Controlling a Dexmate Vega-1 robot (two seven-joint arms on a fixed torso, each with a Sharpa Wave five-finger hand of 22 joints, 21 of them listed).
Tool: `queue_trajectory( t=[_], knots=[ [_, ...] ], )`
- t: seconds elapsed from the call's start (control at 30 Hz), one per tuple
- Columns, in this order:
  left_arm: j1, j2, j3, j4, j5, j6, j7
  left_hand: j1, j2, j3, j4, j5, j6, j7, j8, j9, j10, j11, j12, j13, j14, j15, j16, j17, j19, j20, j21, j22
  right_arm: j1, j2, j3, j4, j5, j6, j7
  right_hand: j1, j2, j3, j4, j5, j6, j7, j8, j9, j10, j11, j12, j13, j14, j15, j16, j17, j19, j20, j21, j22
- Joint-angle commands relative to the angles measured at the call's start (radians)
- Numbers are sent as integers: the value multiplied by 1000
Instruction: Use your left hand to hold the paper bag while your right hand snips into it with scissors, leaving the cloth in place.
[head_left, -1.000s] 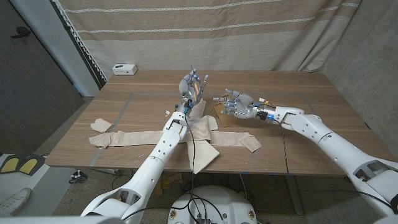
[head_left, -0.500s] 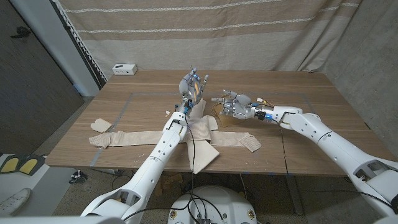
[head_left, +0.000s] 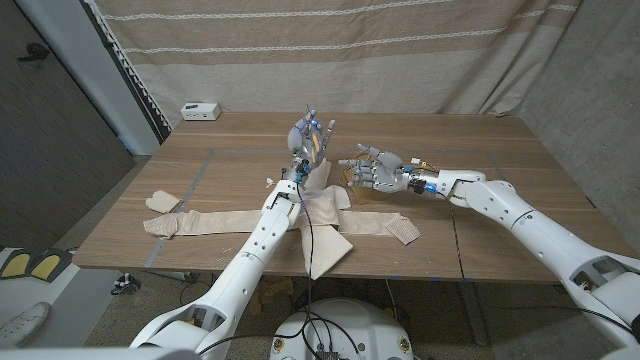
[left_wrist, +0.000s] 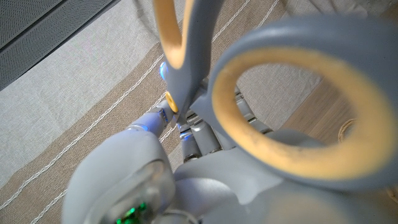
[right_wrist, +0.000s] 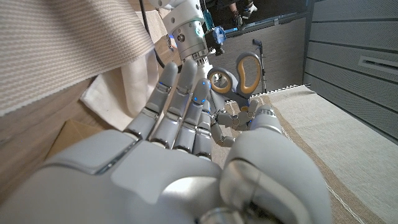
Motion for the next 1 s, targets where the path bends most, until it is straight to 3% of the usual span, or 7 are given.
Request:
queue_trajectory(
  t=[0.03, 0.23, 0.5, 0.6, 0.9, 0.93, 1.0],
  knots=[
    [-2, -6, -1, -3, 1, -5, 9, -1, 6, 9, -2, 4, 43, -41, 7, 5, 68, -50, 10, 166, 11, 1, -2, 6, -2, -107, 9, 1, 17, -5, -18, 10, -24, 12, 25, -22, -3, -9, 6, 5, -18, -3, 2, 1, -12, 8, -17, -38, -19, -100, -60, -50, -16, 0, -7, -15],
    [-1, -6, 0, -7, 3, -8, 18, -2, 5, 9, -2, 4, 46, -42, 6, 2, 70, -49, 14, 176, 6, 1, -8, 5, -2, -110, 10, 2, 37, -1, -34, 31, -40, 19, 62, -33, -16, -18, 1, 7, -32, -14, 11, 0, -95, 48, -107, -142, -120, -72, -203, -150, -58, 12, -19, -54],
    [-4, -7, 1, -5, 3, -8, 22, -3, 5, 8, -2, 4, 47, -42, 6, 1, 77, -50, 13, 177, 11, 1, -12, 6, -3, -110, 11, 2, 51, 7, -43, 50, -42, 11, 87, -45, -23, -26, -2, 9, -48, -24, 14, 0, -194, 76, -196, -208, -207, -9, -258, -194, -95, 23, -33, -85],
    [-6, -8, 2, -4, 4, -9, 22, -5, 4, 7, -2, 3, 47, -45, 6, 3, 72, -49, 8, 173, 16, 1, -11, 7, -3, -111, 11, 2, 51, 9, -42, 50, -46, 19, 88, -47, -27, -28, -4, 9, -55, -26, 14, 0, -214, 81, -218, -223, -227, -6, -271, -207, -101, 33, -36, -93],
    [-19, -14, 4, 12, 4, -14, -1, -5, 5, 7, -3, 3, 50, -43, 5, 0, 76, -50, 8, 174, 25, 1, -15, 3, -4, -112, 12, 2, 57, 22, -41, 62, -30, 1, 100, -39, -28, -28, -15, 12, -54, -53, 20, 1, -311, 111, -333, -299, -304, 103, -338, -296, -124, 63, -54, -139],
    [-24, -14, 4, 22, 2, -13, -18, -4, 5, 7, -4, 3, 53, -45, 5, -2, 80, -50, 9, 175, 25, 1, -16, 2, -4, -112, 12, 2, 60, 23, -43, 65, -29, -5, 104, -40, -28, -29, -17, 15, -56, -56, 19, 1, -349, 122, -371, -327, -319, 157, -360, -326, -122, 85, -60, -158],
    [-25, -15, 6, 23, 5, -15, -18, -5, 5, 7, -4, 3, 51, -43, 5, -1, 77, -50, 9, 178, 27, 1, -19, 0, -6, -111, 12, 2, 60, 28, -43, 70, -18, -19, 109, -40, -27, -29, -18, 16, -56, -58, 19, 1, -364, 132, -389, -342, -311, 172, -366, -342, -113, 98, -61, -170]
  ],
)
